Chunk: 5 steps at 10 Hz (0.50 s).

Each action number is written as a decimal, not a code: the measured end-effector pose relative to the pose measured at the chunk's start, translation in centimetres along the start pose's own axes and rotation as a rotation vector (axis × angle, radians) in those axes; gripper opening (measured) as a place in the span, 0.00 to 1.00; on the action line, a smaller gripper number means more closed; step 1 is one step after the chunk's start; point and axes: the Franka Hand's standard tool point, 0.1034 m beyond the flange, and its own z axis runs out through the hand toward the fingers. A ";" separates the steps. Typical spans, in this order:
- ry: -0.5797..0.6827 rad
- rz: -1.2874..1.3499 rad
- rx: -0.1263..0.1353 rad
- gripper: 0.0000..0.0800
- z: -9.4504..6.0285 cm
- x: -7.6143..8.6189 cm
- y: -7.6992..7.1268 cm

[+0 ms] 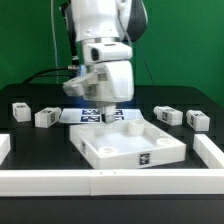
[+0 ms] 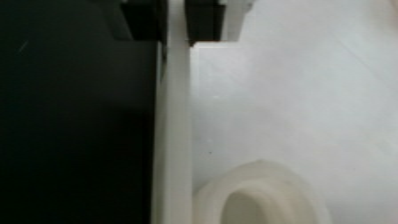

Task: Assemble square table

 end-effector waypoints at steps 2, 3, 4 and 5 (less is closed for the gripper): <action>0.008 0.117 0.013 0.06 0.7 2.4 2.9; 0.007 0.144 0.023 0.06 1.1 2.7 4.5; 0.009 0.174 0.024 0.06 1.5 3.0 5.2; 0.013 0.208 0.017 0.06 1.9 3.3 6.1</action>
Offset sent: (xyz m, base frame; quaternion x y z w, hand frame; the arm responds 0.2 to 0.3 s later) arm 0.0341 0.0293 -0.0068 0.0222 0.0053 0.0789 0.9966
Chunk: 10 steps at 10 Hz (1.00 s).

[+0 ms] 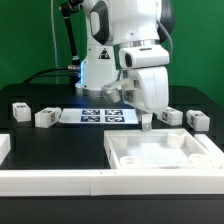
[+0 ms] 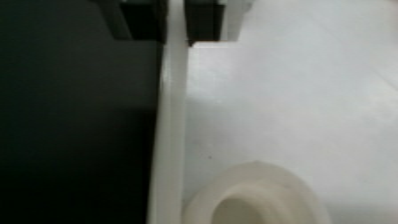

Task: Assemble square table

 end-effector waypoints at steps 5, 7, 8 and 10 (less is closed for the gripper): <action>-0.020 0.084 0.071 0.06 0.1 0.5 0.4; -0.020 0.084 0.072 0.16 0.2 0.5 0.4; -0.020 0.084 0.072 0.34 0.2 0.5 0.4; -0.020 0.085 0.072 0.51 0.2 0.5 0.4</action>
Offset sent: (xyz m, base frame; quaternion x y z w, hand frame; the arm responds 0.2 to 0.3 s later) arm 0.0237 0.0143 -0.0041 0.0171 0.0081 0.0647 0.9977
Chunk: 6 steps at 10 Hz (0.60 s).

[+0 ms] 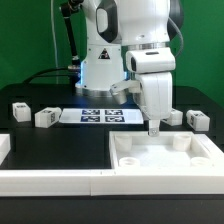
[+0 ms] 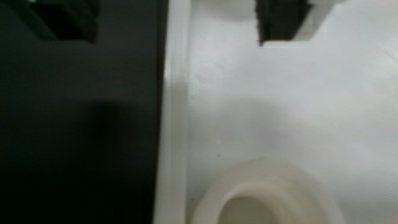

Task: Assemble square table

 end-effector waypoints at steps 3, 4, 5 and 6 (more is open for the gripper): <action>0.000 0.000 0.000 0.79 0.0 0.0 0.0; 0.000 0.000 0.000 0.81 0.0 0.0 0.0; 0.000 0.000 0.000 0.81 0.0 0.0 0.0; 0.000 0.000 0.000 0.81 0.0 0.0 0.0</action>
Offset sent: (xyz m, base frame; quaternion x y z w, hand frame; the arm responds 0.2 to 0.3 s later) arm 0.0000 0.0000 0.0000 0.0000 0.0000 0.0000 1.0000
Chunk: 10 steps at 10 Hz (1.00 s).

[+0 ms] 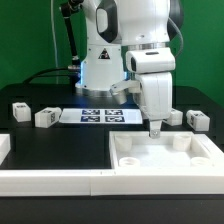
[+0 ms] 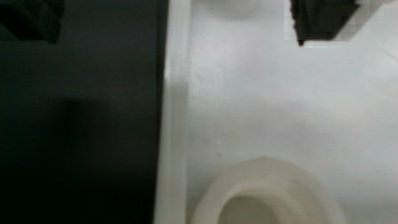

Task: Assemble square table

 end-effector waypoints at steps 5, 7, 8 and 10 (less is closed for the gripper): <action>-0.026 0.205 0.006 0.81 -2.2 4.1 -1.5; -0.040 0.461 0.032 0.81 -2.5 7.1 -2.0; -0.028 0.491 0.020 0.81 -2.5 7.6 -1.7; -0.015 0.642 0.016 0.81 -2.4 7.5 -1.8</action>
Offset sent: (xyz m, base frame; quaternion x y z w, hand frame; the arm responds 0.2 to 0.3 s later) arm -0.0270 0.0199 0.0289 0.0280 -0.0852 0.1789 0.9798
